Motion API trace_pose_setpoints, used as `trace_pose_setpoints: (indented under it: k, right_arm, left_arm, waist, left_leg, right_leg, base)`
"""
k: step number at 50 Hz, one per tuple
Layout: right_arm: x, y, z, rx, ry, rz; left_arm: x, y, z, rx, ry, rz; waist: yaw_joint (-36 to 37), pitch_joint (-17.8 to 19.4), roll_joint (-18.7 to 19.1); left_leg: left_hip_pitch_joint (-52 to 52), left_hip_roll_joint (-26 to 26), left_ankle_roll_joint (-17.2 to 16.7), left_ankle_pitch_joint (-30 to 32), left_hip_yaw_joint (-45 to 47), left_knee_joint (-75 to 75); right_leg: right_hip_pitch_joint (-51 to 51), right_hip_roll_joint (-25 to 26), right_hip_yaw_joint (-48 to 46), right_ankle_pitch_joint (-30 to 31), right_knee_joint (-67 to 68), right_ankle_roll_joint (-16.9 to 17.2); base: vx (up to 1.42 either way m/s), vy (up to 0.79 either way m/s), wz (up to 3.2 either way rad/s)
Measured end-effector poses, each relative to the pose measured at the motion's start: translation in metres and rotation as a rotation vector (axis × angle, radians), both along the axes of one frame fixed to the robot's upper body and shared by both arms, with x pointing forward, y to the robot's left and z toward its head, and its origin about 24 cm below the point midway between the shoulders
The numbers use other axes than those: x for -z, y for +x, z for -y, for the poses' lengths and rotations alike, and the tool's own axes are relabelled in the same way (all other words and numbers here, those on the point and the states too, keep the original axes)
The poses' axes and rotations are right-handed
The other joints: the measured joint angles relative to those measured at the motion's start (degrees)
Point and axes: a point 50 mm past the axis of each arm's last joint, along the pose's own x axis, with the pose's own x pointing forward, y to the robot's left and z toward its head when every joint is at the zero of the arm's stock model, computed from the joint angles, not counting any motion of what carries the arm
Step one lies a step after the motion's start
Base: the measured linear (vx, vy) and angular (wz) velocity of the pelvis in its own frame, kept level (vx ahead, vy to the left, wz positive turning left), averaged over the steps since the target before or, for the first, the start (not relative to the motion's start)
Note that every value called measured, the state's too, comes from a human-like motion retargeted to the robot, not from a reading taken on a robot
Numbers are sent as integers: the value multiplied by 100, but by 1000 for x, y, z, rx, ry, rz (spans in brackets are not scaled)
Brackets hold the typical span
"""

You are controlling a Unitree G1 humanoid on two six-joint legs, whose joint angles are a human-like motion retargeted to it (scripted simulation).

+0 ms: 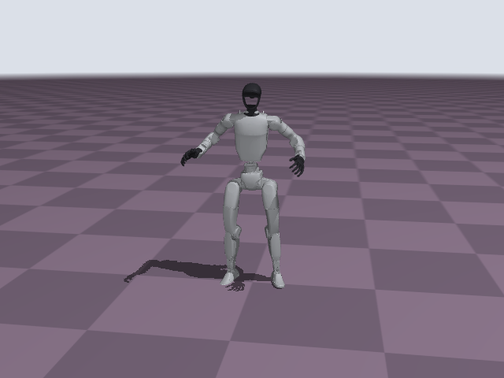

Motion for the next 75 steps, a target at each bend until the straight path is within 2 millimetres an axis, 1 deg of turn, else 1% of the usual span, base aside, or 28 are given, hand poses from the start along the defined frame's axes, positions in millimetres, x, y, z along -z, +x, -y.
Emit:
trace_pose_setpoints:
  k: [3, 7, 10, 12, 15, 20, 25, 29, 32, 35, 39, 42, 48, 51, 52, 53, 55, 57, 58, 60, 62, 63, 64, 65, 68, 71, 73, 75]
  right_arm:
    - [48, 4, -26, 56, 222, -74]
    - [93, 11, -71, 113, 570, -134]
    - [114, 19, -105, 68, 722, -207]
    - [121, 29, -123, 17, 768, -250]
    - [124, 46, -148, -38, 830, -274]
    - [105, 72, -181, -160, 941, -214]
    - [78, 89, -197, -345, 830, -150]
    - [65, 94, -203, -417, 700, -116]
    - [61, 96, -205, -450, 643, -117]
    - [57, 98, -208, -481, 616, -125]
    - [48, 107, -213, -525, 572, -112]
    - [36, 117, -217, -553, 548, -81]
    - [6, 129, -216, -602, 569, 29]
    - [-7, 131, -215, -615, 595, 101]
    - [-11, 132, -213, -629, 560, 122]
    - [-14, 134, -211, -668, 433, 126]
    - [-18, 136, -211, -676, 355, 155]
    - [-20, 137, -214, -630, 449, 189]
    - [-21, 135, -219, -587, 604, 214]
    - [-21, 135, -220, -587, 624, 206]
    - [-16, 137, -223, -678, 361, 141]
    - [-16, 137, -225, -682, 345, 134]
    - [-16, 136, -228, -665, 430, 141]
    - [-17, 134, -231, -634, 566, 149]
    - [-21, 133, -231, -658, 580, 157]
    - [-28, 134, -224, -665, 610, 181]
    - [-33, 134, -217, -665, 604, 197]
    - [-39, 135, -212, -660, 596, 225]
  left_arm:
    - [54, -7, 11, -155, -145, -125]
    - [114, -18, 36, -312, -274, -308]
    - [140, -27, 56, -325, -298, -427]
    - [148, -27, 67, -295, -312, -471]
    - [148, -23, 80, -234, -350, -485]
    - [130, -9, 96, -112, -422, -429]
    - [115, 6, 113, 7, -426, -384]
    - [91, 33, 139, 157, -370, -286]
    - [58, 63, 164, 302, -307, -162]
    - [12, 97, 192, 440, -201, -1]
    - [-72, 136, 230, 596, 20, 281]
    - [-149, 149, 259, 699, 218, 523]
    - [-292, 127, 293, 778, 768, 966]
    - [-356, 115, 285, 609, 1107, 1147]
    - [-378, 111, 280, 519, 1198, 1201]
    - [-399, 108, 274, 413, 1279, 1246]
    - [-442, 98, 257, 181, 1290, 1343]
    - [-479, 83, 241, -23, 1139, 1439]
    - [-492, 73, 236, -87, 1022, 1489]
    - [-506, 60, 238, -134, 890, 1549]
    - [-496, 61, 249, -69, 975, 1551]
    - [-486, 62, 260, 3, 1022, 1566]
    - [-470, 63, 272, 103, 1052, 1582]
    - [-452, 63, 285, 219, 1069, 1594]
    - [-377, 56, 322, 661, 1218, 1539]
    - [-313, 36, 340, 1086, 1224, 1389]
    - [-292, 24, 342, 1252, 1190, 1297]
    - [-289, 23, 337, 1283, 1156, 1264]
  waist:
    - [-26, 72, 10]
    - [-57, 171, 41]
    - [-71, 220, 62]
    - [-66, 273, 77]
    - [-29, 375, 108]
    - [18, 544, 237]
    - [-147, 600, 469]
    - [-426, 547, 660]
    - [-677, 471, 752]
    - [-943, 391, 781]
    - [-1306, 329, 722]
    - [-1562, 327, 638]
    - [-1883, 296, 634]
    - [-2006, 284, 761]
    - [-2031, 291, 805]
    - [-2053, 296, 842]
    - [-2093, 331, 906]
    - [-2136, 363, 925]
    - [-2157, 376, 920]
    - [-2122, 377, 891]
    - [-2163, 299, 848]
    - [-2157, 278, 842]
    - [-2153, 267, 833]
    - [-2151, 262, 821]
    - [-2212, 248, 802]
    - [-2290, 273, 912]
    - [-2353, 294, 1008]
    - [-2425, 314, 1045]
  left_leg:
    - [13, -17, 38, 2, 29, -6]
    - [14, -20, 88, 12, 87, 3]
    - [-9, 3, 123, 19, 155, 21]
    - [-31, 30, 149, 28, 211, 25]
    - [-76, 87, 191, 51, 301, 16]
    - [-170, 219, 221, 135, 423, -71]
    - [-214, 304, 153, 269, 496, -236]
    - [-178, 276, 80, 326, 539, -295]
    - [-132, 217, 81, 305, 572, -233]
    - [-94, 158, 164, 254, 630, -76]
    - [-83, 113, 400, 226, 795, 275]
    - [-115, 118, 600, 231, 927, 626]
    - [-301, 239, 655, 171, 751, 1019]
    - [-354, 332, 442, 169, 432, 720]
    - [-357, 359, 379, 174, 322, 581]
    - [-350, 387, 327, 184, 222, 436]
    - [-316, 426, 259, 222, 79, 176]
    - [-264, 438, 241, 259, 59, 18]
    - [-235, 434, 245, 274, 91, -25]
    - [-174, 419, 281, 264, 218, -43]
    - [-108, 430, 253, 235, 420, -19]
    - [-73, 429, 241, 215, 524, -5]
    - [-36, 420, 229, 198, 624, 2]
    - [2, 407, 216, 181, 721, 7]
    - [94, 380, 170, 108, 931, 25]
    - [161, 343, 164, 30, 1070, 41]
    - [192, 317, 177, -17, 1158, 53]
    - [211, 288, 189, -53, 1264, 64]
  right_leg:
    - [-19, -17, 42, -11, 24, 0]
    - [-68, -18, 123, -2, 50, 0]
    - [-137, 10, 206, 26, 63, 0]
    - [-196, 45, 267, 56, 66, 0]
    - [-293, 123, 357, 119, 39, 0]
    - [-431, 319, 445, 255, -111, 0]
    - [-492, 473, 452, 357, -290, 0]
    - [-471, 460, 485, 357, -341, 0]
    - [-427, 382, 549, 312, -310, 0]
    - [-382, 280, 648, 253, -232, 0]
    - [-355, 148, 828, 195, -85, 0]
    - [-352, 76, 990, 184, 12, 0]
    - [-379, 236, 1371, 305, -4, 0]
    - [-406, 520, 1575, 417, -102, 0]
    - [-408, 614, 1639, 451, -136, 0]
    - [-406, 704, 1704, 482, -169, 0]
    - [-386, 843, 1839, 540, -245, 0]
    - [-352, 915, 1986, 598, -336, 0]
    - [-334, 930, 2064, 627, -384, 0]
    - [-300, 933, 2213, 685, -478, 0]
    - [-282, 960, 2350, 752, -560, 0]
    - [-272, 962, 2411, 787, -600, 0]
    - [-261, 957, 2474, 820, -639, 0]
    - [-248, 948, 2536, 853, -679, 0]
    - [-225, 933, 2712, 917, -737, 0]
    - [-213, 906, 2912, 931, -749, 0]
    - [-225, 885, 3028, 920, -743, 0]
    - [-267, 857, 3069, 901, -731, 0]
  base:
    - [0, 0, 0]
    - [0, -1, -5]
    - [-2, -4, -23]
    - [-4, -6, -27]
    - [-5, -9, -29]
    - [-5, -12, -23]
    - [-2, -11, -8]
    - [2, -5, -3]
    - [6, -2, -8]
    - [6, -2, -15]
    - [5, -4, -27]
    - [3, -6, -45]
    - [3, -8, -73]
    - [2, -12, -93]
    - [2, -9, -90]
    - [1, -6, -89]
    - [1, -2, -86]
    - [0, 4, -84]
    - [0, 8, -83]
    - [0, 10, -83]
    - [-1, 9, -80]
    - [-2, 10, -74]
    - [-2, 12, -70]
    - [-2, 13, -64]
    - [-3, 15, -52]
    - [-5, 18, -41]
    - [-7, 20, -43]
    - [-9, 19, -53]
